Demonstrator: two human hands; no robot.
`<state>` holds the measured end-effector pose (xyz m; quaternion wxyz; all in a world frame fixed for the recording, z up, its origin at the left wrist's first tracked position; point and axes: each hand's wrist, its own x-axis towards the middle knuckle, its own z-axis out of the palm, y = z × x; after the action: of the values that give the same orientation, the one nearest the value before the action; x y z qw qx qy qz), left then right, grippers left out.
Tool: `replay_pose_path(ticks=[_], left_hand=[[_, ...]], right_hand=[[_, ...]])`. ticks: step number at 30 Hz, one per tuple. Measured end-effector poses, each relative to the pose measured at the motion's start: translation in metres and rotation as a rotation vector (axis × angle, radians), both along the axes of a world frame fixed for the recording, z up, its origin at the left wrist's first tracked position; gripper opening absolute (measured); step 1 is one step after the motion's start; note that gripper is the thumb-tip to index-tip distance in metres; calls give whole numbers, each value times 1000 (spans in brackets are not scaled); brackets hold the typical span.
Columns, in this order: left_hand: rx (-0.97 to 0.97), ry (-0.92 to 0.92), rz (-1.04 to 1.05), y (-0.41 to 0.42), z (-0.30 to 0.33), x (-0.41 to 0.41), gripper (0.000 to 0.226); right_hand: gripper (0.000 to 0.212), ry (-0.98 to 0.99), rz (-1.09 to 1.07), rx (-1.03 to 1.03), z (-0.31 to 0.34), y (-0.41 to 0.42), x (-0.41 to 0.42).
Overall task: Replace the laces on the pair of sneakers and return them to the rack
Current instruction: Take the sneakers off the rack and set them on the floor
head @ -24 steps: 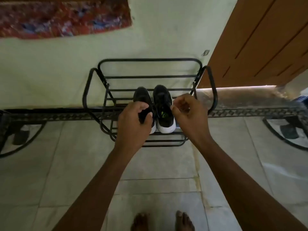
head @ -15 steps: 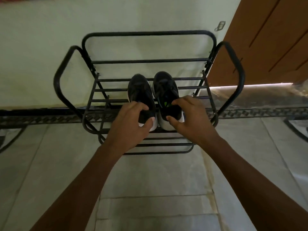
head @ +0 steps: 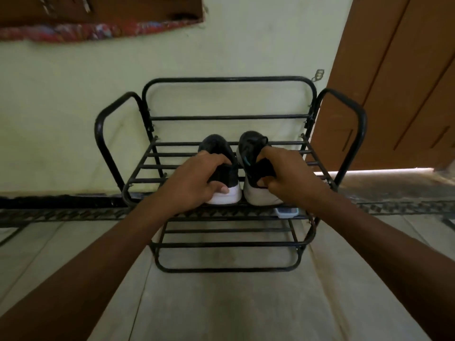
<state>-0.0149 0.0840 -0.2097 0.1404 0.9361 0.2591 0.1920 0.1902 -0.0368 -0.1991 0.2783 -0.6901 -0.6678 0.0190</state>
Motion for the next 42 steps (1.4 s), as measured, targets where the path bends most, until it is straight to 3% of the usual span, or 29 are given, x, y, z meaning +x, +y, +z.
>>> replay_pose_path(ticks=[12,16,28,42], left_hand=[[163,-181,-165,-87,-12,-57,49],[159,-184,-180,-132,-23,-93,44],[213,-173,-141,-216,-89,-141,38],[117,-46,-140,-215,-260,-134,35]], right_hand=[[33,52,122,105,-7,-113,-50],[34,112,213,109,-23,-152,-76],[31,13,347,172,-94,-222,-103],[24,106,301,-47,-260,-220,-104]])
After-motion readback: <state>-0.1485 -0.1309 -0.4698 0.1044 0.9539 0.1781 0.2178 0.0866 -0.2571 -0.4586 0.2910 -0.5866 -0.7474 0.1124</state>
